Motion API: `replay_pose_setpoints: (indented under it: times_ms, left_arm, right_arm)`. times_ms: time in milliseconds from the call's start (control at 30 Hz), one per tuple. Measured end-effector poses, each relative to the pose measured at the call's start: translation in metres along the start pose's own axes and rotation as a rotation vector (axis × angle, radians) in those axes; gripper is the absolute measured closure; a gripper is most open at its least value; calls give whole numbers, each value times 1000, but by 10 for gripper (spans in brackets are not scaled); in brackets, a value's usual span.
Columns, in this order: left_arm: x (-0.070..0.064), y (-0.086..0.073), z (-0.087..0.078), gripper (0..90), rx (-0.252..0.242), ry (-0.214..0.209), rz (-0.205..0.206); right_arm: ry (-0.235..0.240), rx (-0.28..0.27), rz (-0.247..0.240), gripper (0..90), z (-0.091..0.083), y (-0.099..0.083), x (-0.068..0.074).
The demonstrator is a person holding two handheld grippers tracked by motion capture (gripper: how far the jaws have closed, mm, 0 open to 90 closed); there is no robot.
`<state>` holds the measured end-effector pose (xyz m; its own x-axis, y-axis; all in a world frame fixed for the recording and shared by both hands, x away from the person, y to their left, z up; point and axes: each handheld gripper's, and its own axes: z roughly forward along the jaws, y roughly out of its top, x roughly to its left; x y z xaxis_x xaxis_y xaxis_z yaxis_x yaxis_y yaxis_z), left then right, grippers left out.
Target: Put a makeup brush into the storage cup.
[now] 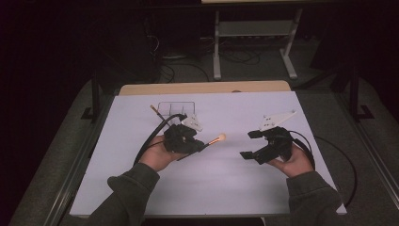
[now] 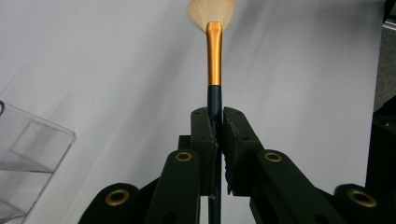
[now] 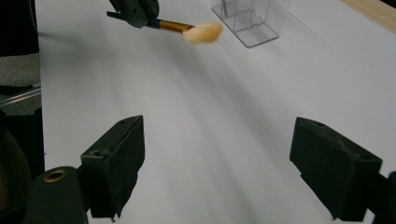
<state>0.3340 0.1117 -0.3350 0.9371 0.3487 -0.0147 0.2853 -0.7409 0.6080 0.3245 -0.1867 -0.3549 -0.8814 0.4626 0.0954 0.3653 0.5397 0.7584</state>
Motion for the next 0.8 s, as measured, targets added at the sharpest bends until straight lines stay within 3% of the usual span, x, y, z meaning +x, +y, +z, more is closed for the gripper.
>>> replay_pose_setpoints:
  times_ms: [100,200,300,567,800]
  left_arm:
    - [-1,-3,-1,835,-17,0,-14]
    - [0,-5,-4,835,-4,-1,8]
    - [-2,-7,-6,835,-31,1,-10]
    - [-4,-11,-16,835,-39,-1,8]
    - [-6,-14,-22,835,-76,1,-3]
  right_arm:
    - [10,8,-9,173,2,5,0]
    - [17,15,-11,174,4,10,1]
    - [24,16,-23,176,6,15,1]
    - [40,19,-41,179,11,27,2]
    - [59,32,-64,183,17,37,2]
